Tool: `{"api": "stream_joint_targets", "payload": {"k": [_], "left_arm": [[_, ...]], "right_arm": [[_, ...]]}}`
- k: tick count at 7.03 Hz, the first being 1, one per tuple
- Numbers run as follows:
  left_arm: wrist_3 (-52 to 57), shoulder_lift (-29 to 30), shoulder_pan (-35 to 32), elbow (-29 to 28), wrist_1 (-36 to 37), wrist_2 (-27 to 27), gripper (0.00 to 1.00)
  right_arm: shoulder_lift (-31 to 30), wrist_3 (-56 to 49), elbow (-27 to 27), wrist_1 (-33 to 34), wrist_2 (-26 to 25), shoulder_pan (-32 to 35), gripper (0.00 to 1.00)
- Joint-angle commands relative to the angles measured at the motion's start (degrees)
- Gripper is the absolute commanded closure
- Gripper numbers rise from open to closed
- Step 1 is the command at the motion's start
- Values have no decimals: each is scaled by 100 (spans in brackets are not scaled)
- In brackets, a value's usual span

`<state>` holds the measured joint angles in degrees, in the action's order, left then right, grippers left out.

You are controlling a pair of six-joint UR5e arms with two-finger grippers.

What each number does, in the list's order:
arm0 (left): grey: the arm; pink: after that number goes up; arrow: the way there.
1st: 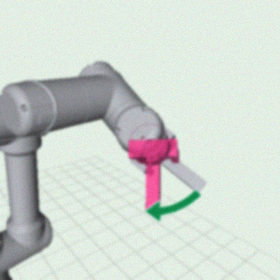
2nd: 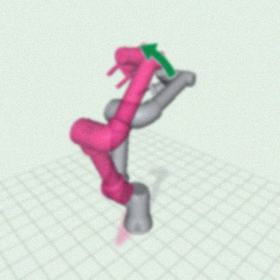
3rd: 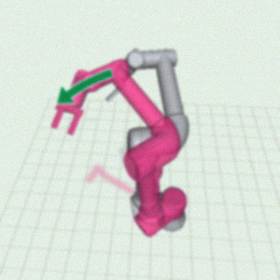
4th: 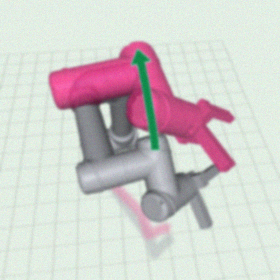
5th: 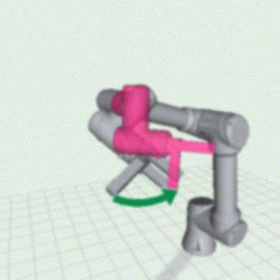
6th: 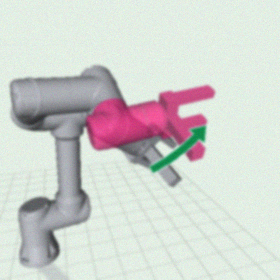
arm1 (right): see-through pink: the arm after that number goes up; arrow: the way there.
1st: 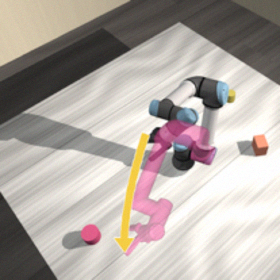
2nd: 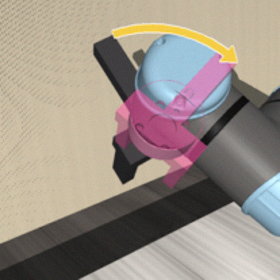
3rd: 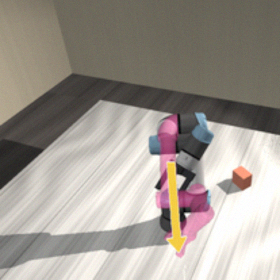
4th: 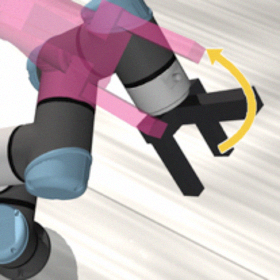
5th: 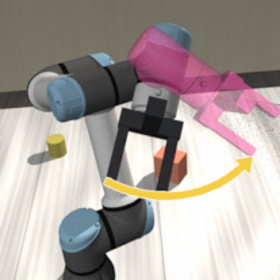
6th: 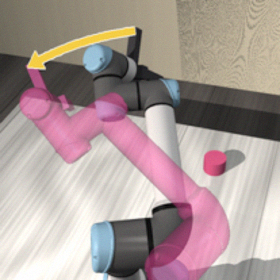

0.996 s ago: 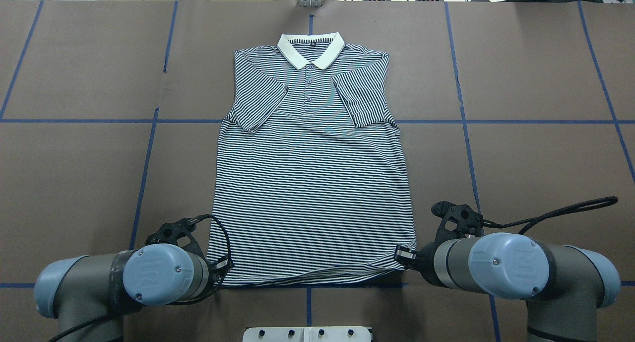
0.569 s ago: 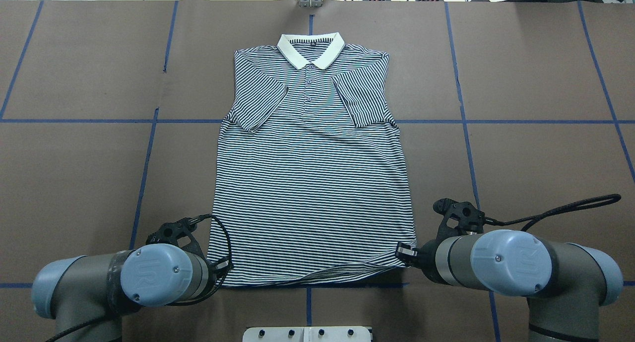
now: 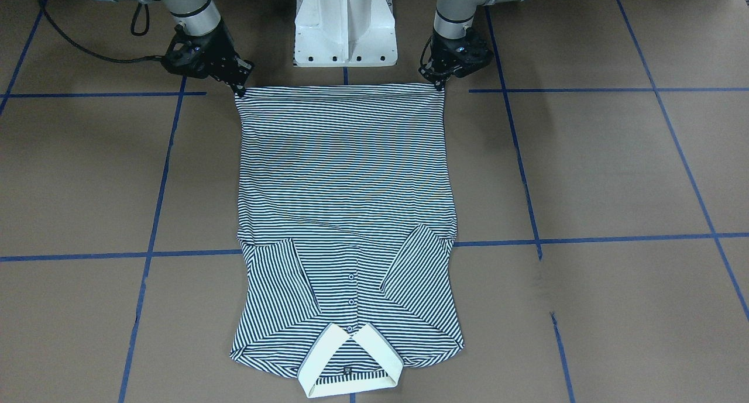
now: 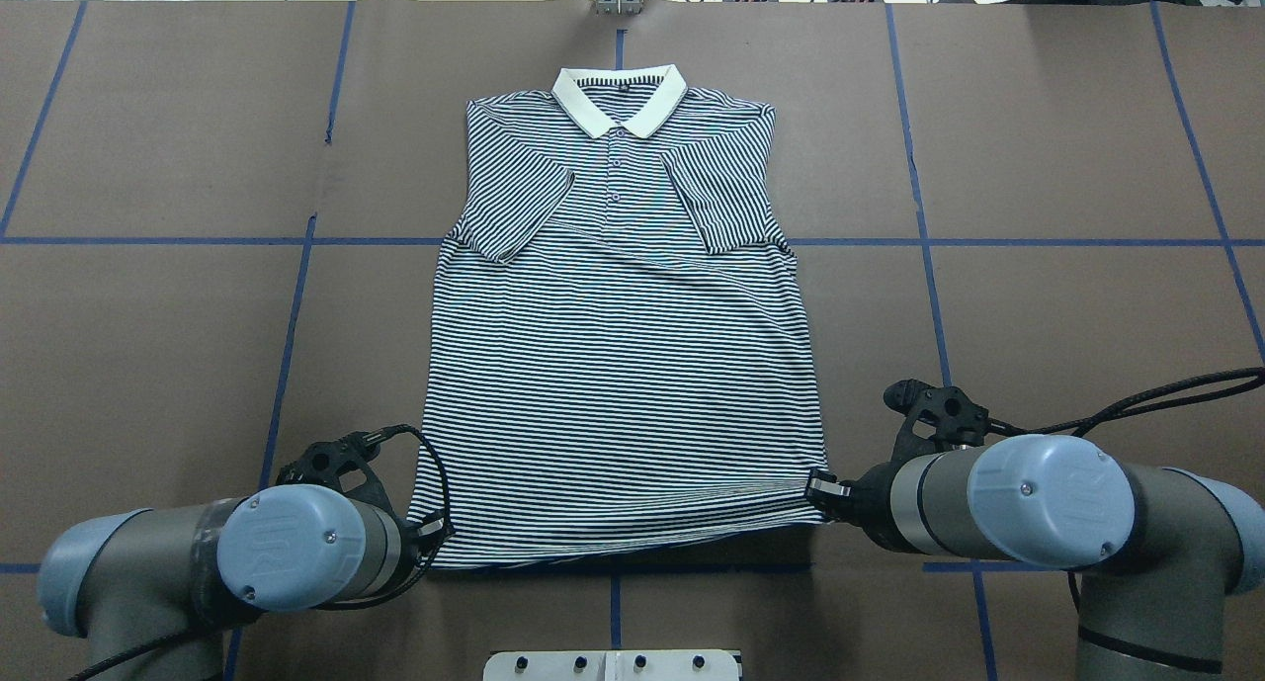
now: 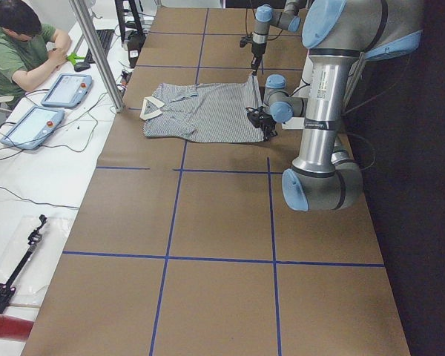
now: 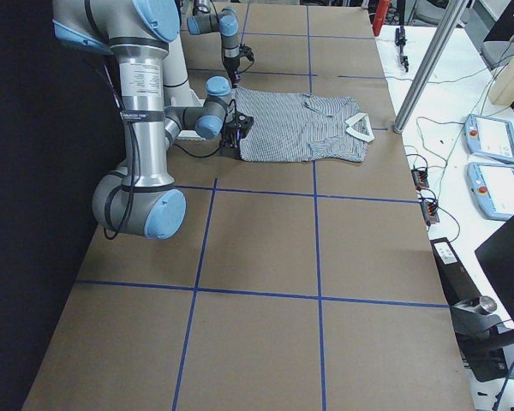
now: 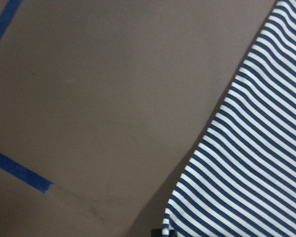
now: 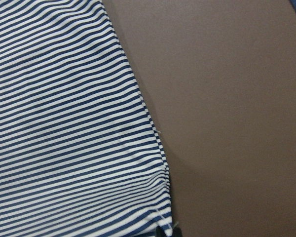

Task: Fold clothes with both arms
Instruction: 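Grasp both bottom hem corners with the left and right grippers, then lift the hem with both grippers and fold it up toward the collar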

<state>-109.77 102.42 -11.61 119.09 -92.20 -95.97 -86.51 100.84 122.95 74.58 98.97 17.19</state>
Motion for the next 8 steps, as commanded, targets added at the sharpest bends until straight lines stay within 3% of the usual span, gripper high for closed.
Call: {"api": "stream_joint_targets", "payload": {"k": [1, 5, 8], "left_arm": [[61, -47, -95, 349, 9, -35, 100], [53, -178, -87, 1299, 509, -369, 100], [44, -583, 368, 2380, 982, -799, 100]], "right_arm": [[2, -3, 53, -14, 113, 117, 100], [-619, -39, 939, -14, 1120, 250, 100], [-1035, -39, 1450, -14, 1485, -311, 100]]}}
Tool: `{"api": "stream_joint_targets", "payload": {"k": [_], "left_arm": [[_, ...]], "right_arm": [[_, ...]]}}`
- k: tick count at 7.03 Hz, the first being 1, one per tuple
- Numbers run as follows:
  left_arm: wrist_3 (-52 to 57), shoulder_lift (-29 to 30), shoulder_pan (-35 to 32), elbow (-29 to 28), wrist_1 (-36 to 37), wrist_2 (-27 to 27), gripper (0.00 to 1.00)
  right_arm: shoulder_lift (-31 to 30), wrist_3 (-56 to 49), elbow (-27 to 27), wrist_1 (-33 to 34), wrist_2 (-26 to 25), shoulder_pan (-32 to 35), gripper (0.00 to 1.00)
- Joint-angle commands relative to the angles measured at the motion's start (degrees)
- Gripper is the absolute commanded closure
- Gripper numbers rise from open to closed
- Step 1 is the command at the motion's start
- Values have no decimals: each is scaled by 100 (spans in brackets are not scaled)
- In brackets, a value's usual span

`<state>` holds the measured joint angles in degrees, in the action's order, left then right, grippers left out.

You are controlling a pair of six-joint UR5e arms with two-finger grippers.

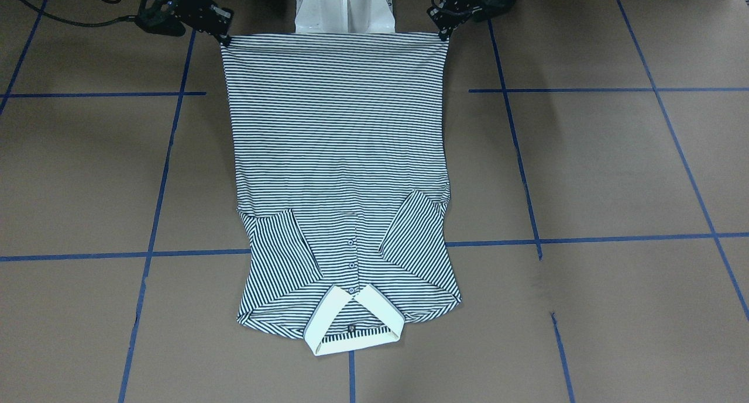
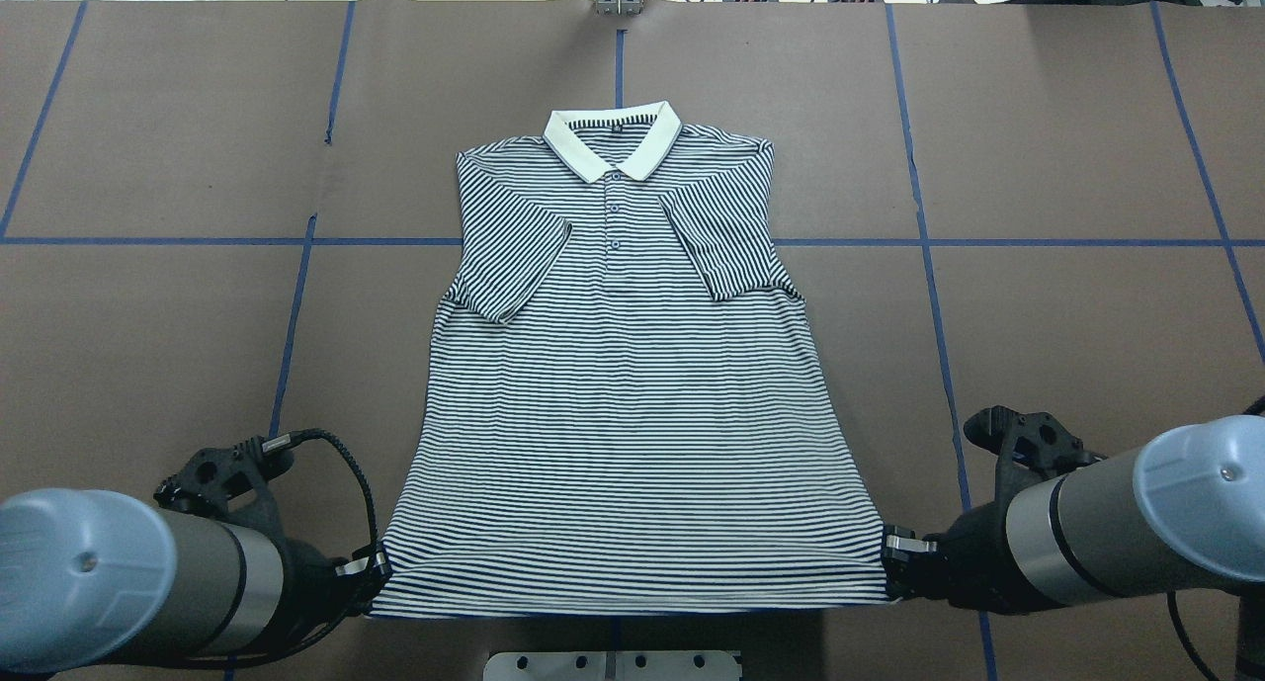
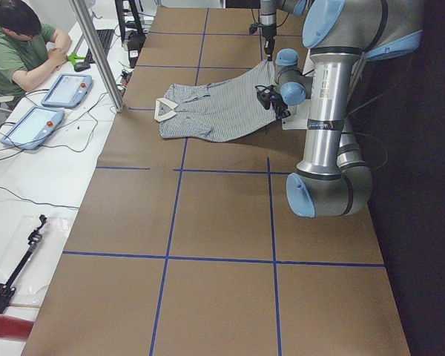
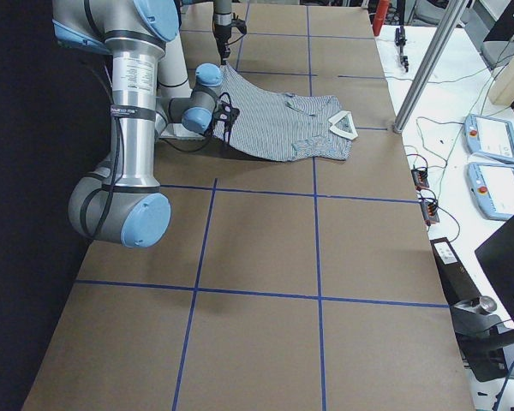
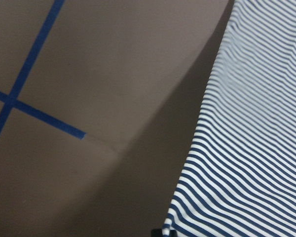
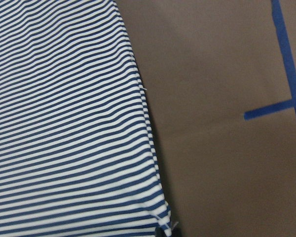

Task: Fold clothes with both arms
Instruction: 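Lift the hem with both grippers and fold it up toward the collar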

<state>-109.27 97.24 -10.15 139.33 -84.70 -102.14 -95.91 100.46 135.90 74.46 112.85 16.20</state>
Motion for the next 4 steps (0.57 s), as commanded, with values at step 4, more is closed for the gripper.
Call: {"api": "stream_joint_targets", "payload": {"k": [4], "left_arm": [[866, 364, -604, 183, 225, -254, 100]], "right_arm": [[510, -785, -1, -2, 97, 916, 100]]}}
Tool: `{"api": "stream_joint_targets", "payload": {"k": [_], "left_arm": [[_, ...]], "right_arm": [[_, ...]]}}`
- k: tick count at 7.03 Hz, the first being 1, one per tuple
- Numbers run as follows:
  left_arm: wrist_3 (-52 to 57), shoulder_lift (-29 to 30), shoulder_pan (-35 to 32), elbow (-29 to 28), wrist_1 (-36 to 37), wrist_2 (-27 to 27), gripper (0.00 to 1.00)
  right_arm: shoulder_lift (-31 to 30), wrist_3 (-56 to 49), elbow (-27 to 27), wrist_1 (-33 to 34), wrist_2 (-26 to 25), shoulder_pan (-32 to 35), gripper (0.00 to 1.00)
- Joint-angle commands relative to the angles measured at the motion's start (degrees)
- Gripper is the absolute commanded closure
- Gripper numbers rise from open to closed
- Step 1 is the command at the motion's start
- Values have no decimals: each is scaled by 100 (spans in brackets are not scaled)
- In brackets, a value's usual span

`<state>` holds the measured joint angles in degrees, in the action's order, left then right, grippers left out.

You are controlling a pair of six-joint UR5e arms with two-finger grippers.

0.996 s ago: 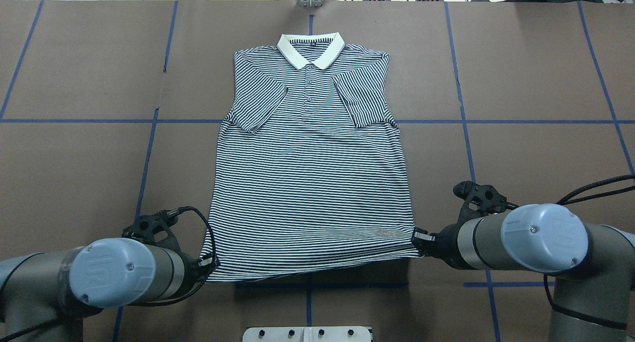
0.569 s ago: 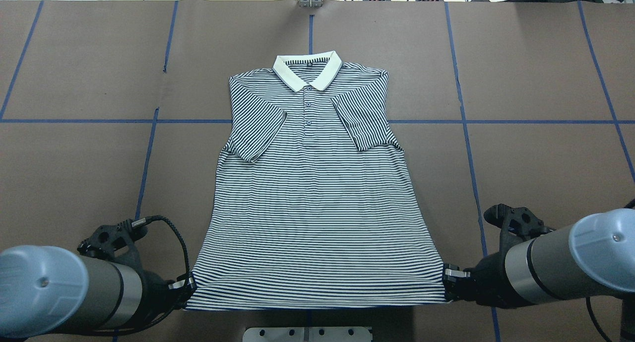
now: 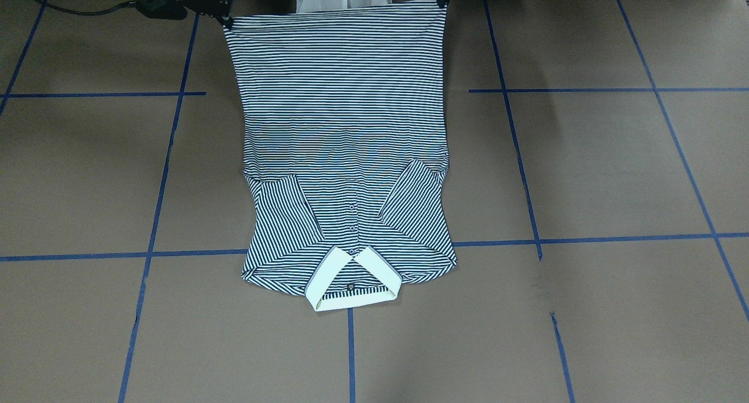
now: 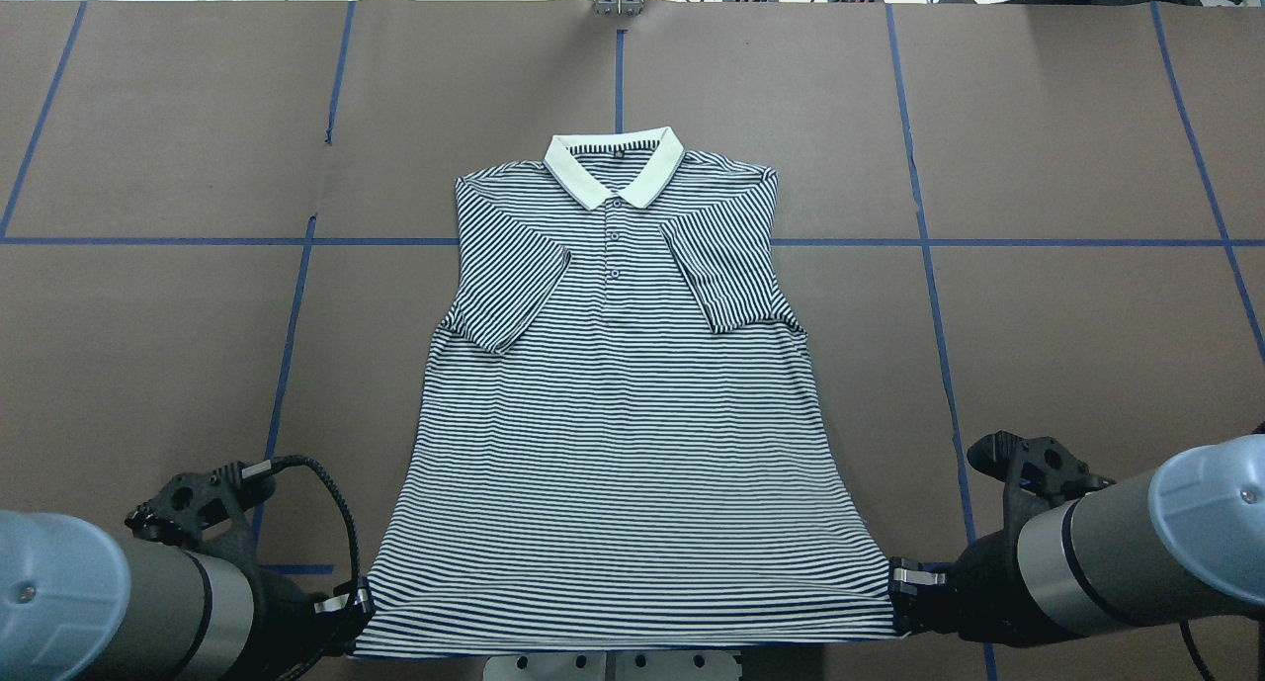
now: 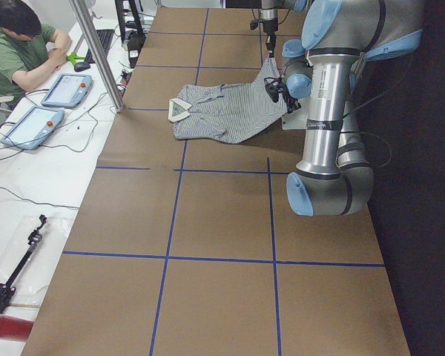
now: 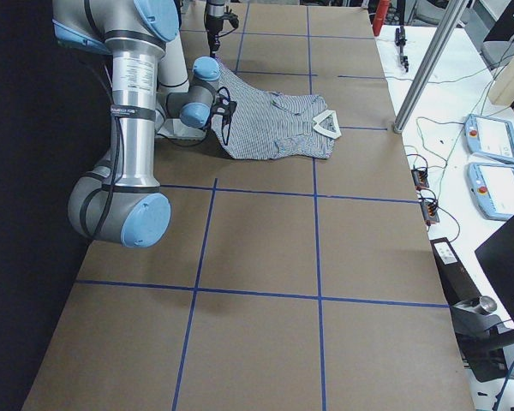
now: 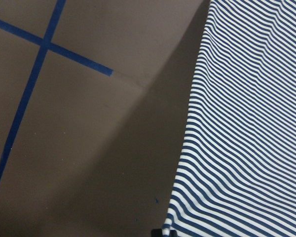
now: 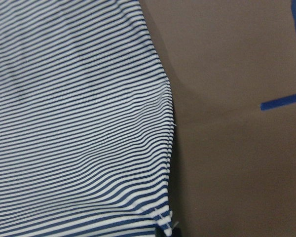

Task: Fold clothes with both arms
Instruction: 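Lift the hem with both grippers and fold it up toward the collar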

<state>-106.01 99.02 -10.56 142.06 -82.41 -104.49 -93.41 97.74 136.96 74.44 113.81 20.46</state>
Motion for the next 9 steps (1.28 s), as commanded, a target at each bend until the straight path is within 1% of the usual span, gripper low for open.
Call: {"api": "stream_joint_targets", "payload": {"k": [1, 2, 3, 4, 6, 7, 8, 9], "left_arm": [[999, 370, -1222, -343, 6, -36, 100], [1447, 581, -1786, -772, -11, -271, 100], [1617, 835, -2261, -1037, -46, -335, 100], [1671, 1012, -2483, -1440, -90, -318, 100], [1742, 1311, -2984, -2485, -903, -318, 100], [1768, 1548, -3195, -3204, -1526, -318, 100], [1768, 1637, -3215, -3794, -2097, -318, 100], [1768, 1664, -3224, -4209, -2564, -318, 100]], "right_arm": [[688, -876, -352, 0, 27, 1051, 100], [1240, -967, -833, 0, 28, 1535, 100], [1681, -1002, -1394, -9, 2, 1836, 100], [2051, -1290, -1913, -17, -68, 2039, 100], [2535, -1573, -2715, -17, -113, 2391, 100], [2868, -1600, -3162, -17, -130, 2471, 100], [3063, -1600, -3680, -383, -191, 2524, 100], [3274, -1583, -4442, -1100, -209, 2525, 100]]}}
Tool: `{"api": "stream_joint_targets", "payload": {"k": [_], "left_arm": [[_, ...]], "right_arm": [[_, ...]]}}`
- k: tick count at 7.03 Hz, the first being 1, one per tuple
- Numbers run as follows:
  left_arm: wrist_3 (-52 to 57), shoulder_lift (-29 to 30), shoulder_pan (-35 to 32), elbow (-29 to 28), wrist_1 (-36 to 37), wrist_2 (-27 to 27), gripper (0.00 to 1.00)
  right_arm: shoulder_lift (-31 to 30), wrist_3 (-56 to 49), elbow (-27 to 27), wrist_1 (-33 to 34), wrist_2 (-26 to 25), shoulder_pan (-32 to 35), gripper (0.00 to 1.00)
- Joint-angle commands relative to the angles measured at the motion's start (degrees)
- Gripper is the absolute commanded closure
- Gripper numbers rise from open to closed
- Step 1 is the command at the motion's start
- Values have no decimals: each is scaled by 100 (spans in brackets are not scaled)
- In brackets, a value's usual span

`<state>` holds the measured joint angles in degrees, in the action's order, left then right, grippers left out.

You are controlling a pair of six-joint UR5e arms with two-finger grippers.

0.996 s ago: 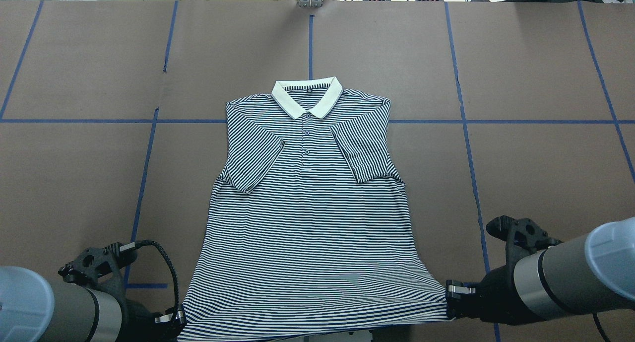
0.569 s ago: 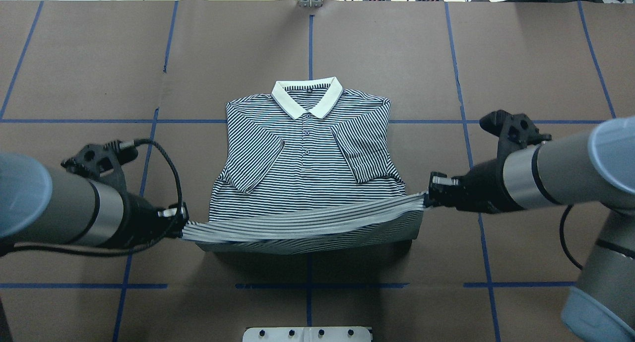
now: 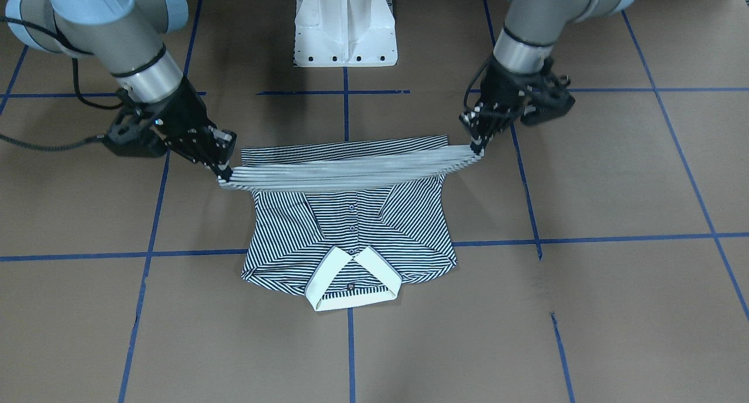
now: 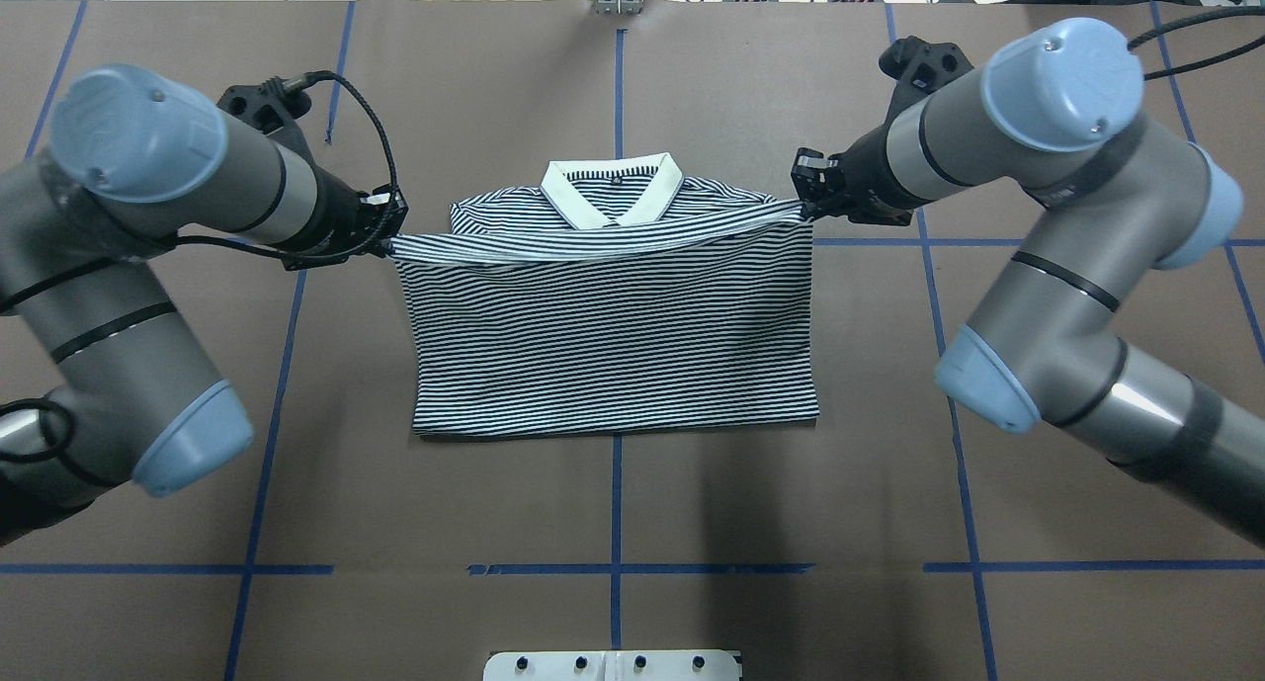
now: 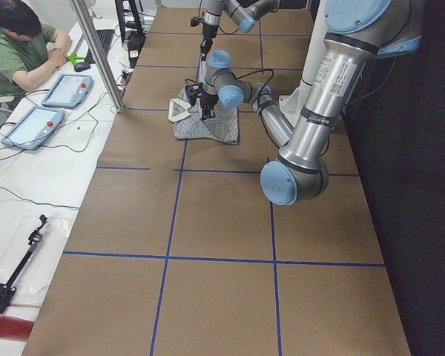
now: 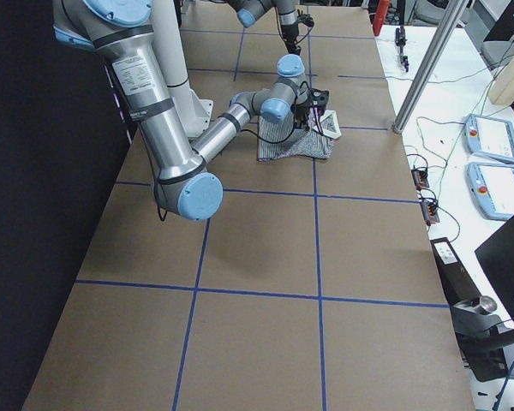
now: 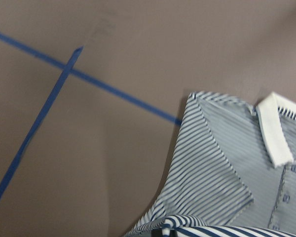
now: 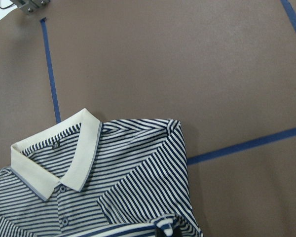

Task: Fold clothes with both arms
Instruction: 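Lay the hem down by the collar and open both grippers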

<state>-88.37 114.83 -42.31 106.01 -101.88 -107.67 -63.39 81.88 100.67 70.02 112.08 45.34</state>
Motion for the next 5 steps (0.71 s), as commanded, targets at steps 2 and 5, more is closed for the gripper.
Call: {"api": "stream_joint_targets", "payload": {"k": [2, 5], "left_arm": [[-4, 118, -76, -1088, -911, 17, 100], [4, 179, -76, -1557, -1405, 18, 100]], "right_arm": [[309, -6, -1529, -1287, -64, 45, 100], [660, -6, -2139, -1412, -55, 98, 100]]}}
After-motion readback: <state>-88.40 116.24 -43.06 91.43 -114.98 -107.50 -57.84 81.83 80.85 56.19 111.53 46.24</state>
